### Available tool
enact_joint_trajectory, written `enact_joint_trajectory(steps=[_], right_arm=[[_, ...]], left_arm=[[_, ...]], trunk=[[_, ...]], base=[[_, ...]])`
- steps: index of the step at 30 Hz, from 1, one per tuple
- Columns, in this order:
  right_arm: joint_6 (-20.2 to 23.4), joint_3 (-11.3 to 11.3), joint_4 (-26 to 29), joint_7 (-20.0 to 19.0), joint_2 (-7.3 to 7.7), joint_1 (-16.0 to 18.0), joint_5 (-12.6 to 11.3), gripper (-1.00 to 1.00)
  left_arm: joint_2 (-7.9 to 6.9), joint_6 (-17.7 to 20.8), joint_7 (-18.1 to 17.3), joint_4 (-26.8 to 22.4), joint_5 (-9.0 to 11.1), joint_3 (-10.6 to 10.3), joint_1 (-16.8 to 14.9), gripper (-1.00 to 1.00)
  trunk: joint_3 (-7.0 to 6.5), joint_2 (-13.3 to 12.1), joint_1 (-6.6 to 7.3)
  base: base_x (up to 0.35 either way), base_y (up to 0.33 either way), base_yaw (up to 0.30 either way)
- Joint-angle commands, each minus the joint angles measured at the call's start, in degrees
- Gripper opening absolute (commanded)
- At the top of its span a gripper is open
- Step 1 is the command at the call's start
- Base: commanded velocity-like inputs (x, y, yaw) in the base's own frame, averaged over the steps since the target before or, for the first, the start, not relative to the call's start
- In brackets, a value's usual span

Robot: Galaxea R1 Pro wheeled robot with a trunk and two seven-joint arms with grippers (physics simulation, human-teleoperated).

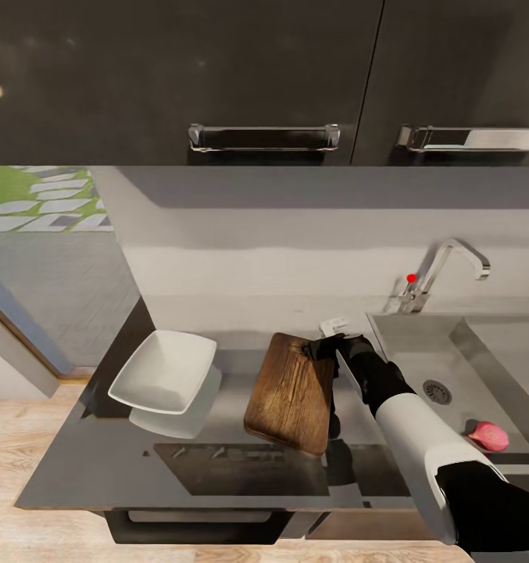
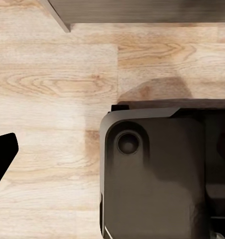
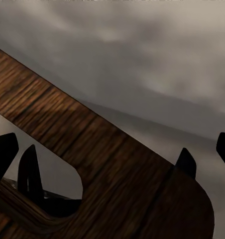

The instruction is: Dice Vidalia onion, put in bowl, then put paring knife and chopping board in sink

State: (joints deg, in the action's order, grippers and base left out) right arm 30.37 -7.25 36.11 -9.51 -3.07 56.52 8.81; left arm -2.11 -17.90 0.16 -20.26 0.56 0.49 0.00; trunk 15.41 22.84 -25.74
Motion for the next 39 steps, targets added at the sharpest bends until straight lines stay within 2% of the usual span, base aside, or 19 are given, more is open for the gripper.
enact_joint_trajectory(steps=[1,13,14,38,39], right_arm=[[0.3,0.0,-1.1,-0.5,-0.01,0.0,0.4,1.0],[0.3,0.0,-1.1,-0.4,0.0,0.0,0.4,1.0],[0.3,0.0,-1.1,-0.4,0.0,0.0,0.4,-1.0],[0.3,0.0,-1.1,-0.3,0.08,0.0,0.5,-1.0],[0.4,0.1,-1.1,-0.3,0.54,0.0,0.6,-1.0]], left_arm=[[0.0,-0.1,0.0,0.0,0.1,0.0,0.0,1.0],[0.0,-0.1,0.0,0.0,0.0,0.0,0.0,1.0],[0.0,-0.1,0.0,0.0,0.0,0.0,0.0,1.0],[0.0,-0.1,0.0,0.0,0.0,0.0,0.0,1.0],[-0.05,-0.1,0.0,0.0,0.0,0.0,0.0,1.0]], trunk=[[0.11,0.1,-0.04],[0.27,0.1,-0.04],[0.27,0.1,-0.04],[0.28,0.1,-0.04],[0.25,0.1,-0.04]], base=[[0.0,0.0,0.0],[0.0,0.0,0.0],[0.0,0.0,0.0],[0.0,0.0,0.0],[0.0,0.0,0.0]])
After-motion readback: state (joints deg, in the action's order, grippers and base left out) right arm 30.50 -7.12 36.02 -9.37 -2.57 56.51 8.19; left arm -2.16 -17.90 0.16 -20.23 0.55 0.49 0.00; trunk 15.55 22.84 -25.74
